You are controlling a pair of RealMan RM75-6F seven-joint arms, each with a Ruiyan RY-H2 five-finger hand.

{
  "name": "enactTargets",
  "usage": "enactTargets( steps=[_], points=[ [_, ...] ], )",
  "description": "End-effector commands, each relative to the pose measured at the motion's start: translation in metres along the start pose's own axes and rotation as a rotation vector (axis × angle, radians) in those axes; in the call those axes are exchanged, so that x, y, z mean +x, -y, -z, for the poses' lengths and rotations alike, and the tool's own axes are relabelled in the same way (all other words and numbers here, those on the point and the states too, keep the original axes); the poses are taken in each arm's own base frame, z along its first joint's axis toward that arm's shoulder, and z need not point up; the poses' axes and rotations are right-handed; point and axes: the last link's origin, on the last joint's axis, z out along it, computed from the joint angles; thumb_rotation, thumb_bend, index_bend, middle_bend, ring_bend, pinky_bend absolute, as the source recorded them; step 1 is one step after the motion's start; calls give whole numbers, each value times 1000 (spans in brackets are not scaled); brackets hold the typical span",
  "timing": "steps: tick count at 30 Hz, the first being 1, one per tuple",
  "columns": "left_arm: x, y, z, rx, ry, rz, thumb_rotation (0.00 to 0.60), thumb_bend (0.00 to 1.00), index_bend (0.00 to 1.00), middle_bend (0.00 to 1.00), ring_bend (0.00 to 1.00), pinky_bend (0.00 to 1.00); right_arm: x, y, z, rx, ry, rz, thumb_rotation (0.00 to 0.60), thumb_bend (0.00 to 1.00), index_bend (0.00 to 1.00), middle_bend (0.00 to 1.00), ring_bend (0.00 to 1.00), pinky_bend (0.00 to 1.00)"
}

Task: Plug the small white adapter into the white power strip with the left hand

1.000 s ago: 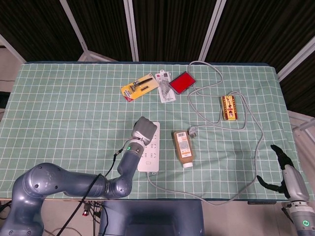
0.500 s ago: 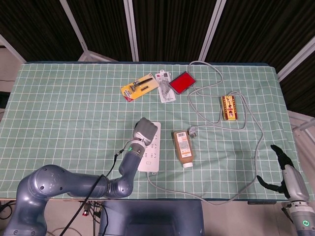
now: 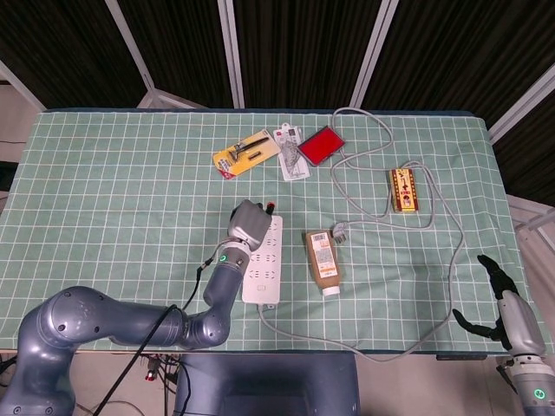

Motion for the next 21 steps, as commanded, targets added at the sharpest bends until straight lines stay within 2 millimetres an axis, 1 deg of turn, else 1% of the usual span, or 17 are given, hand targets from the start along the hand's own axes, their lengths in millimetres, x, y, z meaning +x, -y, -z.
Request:
enactTargets(
  steps=[1,3,4,6,7,8,9,10,11,12,13,15,18,21],
  points=[
    [0,8,1,12,2,15,600,0,62,187,900,947,0,0,0,1,-1,2,600,338,0,0,0,0],
    [-1,15,2,23,7,26,600,0,65,184,894,941,0,0,0,1,-3,3,600,338,0,0,0,0],
    [0,19,3,30,7,40,600,11,74,207,891,940,0,0,0,1,-5,4,600,338,0,0,0,0],
    [1,27,6,36,3,105,600,74,149,324,891,947,1,0,0,0,-6,5,600,338,0,0,0,0],
    [2,29,8,34,-1,143,600,138,258,466,892,956,0,0,0,1,-5,5,600,337,0,0,0,0],
    [6,32,10,28,-16,243,600,168,330,556,896,963,0,0,0,1,-5,7,600,337,0,0,0,0],
    [9,35,13,18,-37,360,600,199,435,686,908,977,0,0,0,2,-4,8,600,338,0,0,0,0],
    [12,37,15,7,-59,460,600,215,528,790,927,990,0,0,0,2,-4,9,600,338,0,0,0,0],
    [14,40,18,-2,-79,580,600,220,600,864,952,998,0,0,0,2,-3,10,600,338,0,0,0,0],
    [15,41,20,-9,-90,644,600,223,642,901,967,1000,0,0,0,3,-3,11,600,338,0,0,0,0],
    [17,42,22,-20,-102,754,600,226,690,943,985,1000,-1,0,0,3,-3,11,600,337,0,0,0,0],
    [17,43,25,-36,-104,900,600,231,744,986,1000,1000,-1,0,1,3,-3,12,600,337,0,0,0,0],
    [13,39,28,-92,-71,1136,600,231,803,1000,1000,1000,-1,0,1,3,-3,14,600,337,0,0,0,0],
    [7,35,27,-139,-30,1277,600,231,831,1000,1000,1000,-1,0,1,3,-4,14,600,338,0,0,0,0]
  ],
)
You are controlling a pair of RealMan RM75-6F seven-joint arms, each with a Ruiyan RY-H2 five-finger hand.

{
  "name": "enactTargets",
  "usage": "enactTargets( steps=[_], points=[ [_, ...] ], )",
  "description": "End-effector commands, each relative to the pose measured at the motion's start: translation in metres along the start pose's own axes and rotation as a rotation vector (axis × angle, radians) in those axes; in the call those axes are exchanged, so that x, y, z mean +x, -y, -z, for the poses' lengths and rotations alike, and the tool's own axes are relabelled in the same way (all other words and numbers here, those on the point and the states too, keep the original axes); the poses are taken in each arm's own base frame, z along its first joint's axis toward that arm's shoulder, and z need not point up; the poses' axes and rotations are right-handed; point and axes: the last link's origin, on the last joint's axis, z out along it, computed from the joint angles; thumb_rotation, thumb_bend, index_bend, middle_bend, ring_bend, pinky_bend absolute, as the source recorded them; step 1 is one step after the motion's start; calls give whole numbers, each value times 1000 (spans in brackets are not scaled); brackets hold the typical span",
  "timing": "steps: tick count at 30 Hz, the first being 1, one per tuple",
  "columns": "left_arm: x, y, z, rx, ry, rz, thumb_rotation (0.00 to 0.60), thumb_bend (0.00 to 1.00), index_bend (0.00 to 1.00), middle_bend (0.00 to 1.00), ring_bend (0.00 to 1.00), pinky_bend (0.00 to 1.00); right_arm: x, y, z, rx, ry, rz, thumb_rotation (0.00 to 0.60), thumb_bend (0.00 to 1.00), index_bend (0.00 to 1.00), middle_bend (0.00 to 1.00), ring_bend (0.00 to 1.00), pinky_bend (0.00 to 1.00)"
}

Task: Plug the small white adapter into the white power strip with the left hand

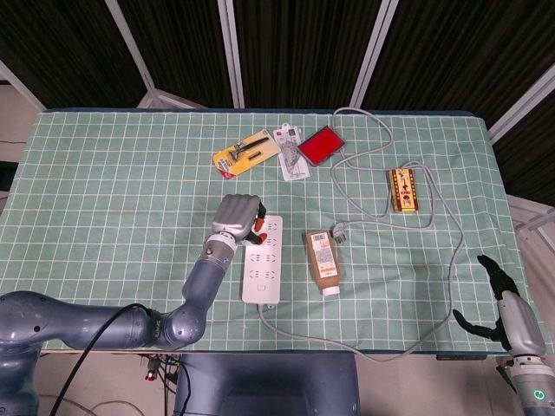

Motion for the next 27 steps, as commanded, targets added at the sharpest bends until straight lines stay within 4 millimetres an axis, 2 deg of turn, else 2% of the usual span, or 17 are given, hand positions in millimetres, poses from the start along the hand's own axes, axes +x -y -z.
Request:
enactTargets(
  steps=[1,11,27],
  points=[
    [-4,4,6,-63,63,363,600,231,835,1000,1000,1000,0,0,0,-1,0,0,600,338,0,0,0,0],
    [-23,25,-5,-63,162,444,600,232,840,1000,1000,1000,0,0,0,0,3,-1,600,338,0,0,0,0],
    [-42,26,-16,-76,177,406,600,231,840,1000,1000,1000,0,0,-1,-4,4,-8,600,338,0,0,0,0]
  ],
)
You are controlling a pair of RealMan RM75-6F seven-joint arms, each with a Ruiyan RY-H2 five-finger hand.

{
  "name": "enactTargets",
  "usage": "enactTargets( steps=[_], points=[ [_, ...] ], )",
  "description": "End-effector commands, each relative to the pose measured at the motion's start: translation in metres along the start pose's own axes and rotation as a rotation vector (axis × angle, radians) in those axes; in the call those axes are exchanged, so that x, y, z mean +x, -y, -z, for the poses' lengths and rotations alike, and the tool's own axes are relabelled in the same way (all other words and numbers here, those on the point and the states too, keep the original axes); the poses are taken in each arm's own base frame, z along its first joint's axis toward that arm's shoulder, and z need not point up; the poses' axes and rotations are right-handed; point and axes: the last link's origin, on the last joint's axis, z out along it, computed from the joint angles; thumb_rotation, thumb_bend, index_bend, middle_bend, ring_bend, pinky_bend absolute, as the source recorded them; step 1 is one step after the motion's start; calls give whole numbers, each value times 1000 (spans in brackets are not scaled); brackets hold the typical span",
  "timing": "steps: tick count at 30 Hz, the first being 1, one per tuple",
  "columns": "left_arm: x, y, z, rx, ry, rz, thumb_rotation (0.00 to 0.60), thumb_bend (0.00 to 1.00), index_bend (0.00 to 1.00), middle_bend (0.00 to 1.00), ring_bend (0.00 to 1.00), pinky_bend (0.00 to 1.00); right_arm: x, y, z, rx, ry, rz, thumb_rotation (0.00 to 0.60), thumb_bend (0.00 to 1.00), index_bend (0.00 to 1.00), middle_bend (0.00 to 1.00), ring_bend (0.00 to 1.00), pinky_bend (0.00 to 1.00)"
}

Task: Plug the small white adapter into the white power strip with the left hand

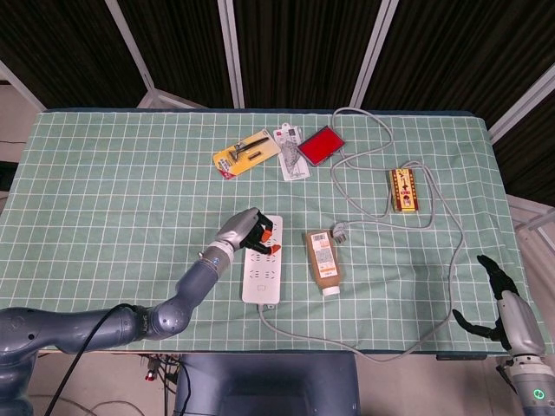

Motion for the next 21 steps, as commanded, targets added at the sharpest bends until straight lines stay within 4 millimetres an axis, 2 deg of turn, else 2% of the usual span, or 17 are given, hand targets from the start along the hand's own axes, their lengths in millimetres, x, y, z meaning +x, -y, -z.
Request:
enactTargets(
  steps=[1,21],
  points=[
    [-3,0,-2,-5,2,-3,600,231,840,1000,1000,1000,0,0,0,0,1,0,600,338,0,0,0,0],
    [-21,7,-10,-26,28,-67,600,230,836,1000,1000,1000,-1,0,1,0,5,5,600,338,0,0,0,0]
  ],
)
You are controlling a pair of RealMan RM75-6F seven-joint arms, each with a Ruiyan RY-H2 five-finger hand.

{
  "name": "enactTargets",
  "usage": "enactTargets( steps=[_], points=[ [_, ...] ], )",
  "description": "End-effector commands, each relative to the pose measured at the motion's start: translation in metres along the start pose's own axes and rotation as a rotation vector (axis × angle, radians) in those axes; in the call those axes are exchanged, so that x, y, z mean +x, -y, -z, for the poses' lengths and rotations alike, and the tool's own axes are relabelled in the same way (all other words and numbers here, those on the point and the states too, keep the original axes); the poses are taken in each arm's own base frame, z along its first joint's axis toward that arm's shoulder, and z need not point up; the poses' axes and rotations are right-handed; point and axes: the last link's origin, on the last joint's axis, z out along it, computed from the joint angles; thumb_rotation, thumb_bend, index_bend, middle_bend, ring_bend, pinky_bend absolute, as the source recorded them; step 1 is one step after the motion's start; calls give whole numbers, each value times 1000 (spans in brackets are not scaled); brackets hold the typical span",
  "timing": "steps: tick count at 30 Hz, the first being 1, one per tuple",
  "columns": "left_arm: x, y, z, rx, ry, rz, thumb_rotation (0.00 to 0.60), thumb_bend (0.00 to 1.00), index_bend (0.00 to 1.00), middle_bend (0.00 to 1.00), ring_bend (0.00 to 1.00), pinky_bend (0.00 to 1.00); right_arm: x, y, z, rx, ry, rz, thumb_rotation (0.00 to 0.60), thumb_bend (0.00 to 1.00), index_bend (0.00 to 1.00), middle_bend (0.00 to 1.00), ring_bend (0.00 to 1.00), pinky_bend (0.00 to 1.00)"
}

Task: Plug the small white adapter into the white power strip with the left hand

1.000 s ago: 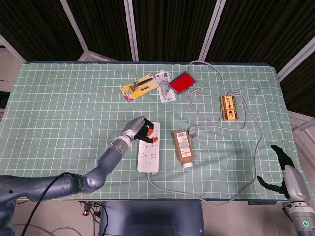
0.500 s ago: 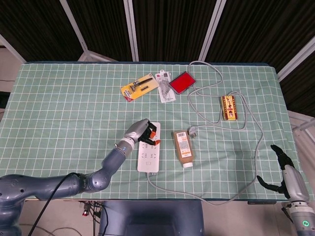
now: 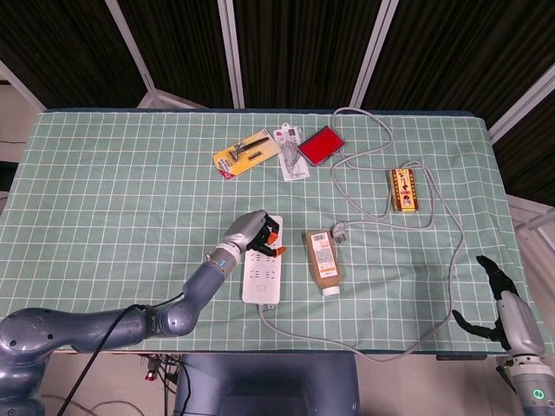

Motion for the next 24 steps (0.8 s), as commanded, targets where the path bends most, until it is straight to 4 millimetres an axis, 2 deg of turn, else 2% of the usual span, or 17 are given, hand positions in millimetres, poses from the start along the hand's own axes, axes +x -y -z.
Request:
enactTargets(
  steps=[1,16,21,24],
  points=[
    [-2,0,-1,-2,4,-5,600,230,835,1000,1000,1000,0,0,0,-1,0,-1,600,338,0,0,0,0],
    [-10,4,-3,1,19,-27,600,231,830,1000,1000,1000,0,0,0,-2,0,-3,600,338,0,0,0,0],
    [-4,0,0,-9,2,-18,600,229,804,1000,1000,1000,0,0,0,-3,1,-3,600,338,0,0,0,0],
    [8,-8,4,-35,-39,-1,600,226,735,977,991,1000,1,0,0,0,-2,1,600,338,0,0,0,0]
  ],
)
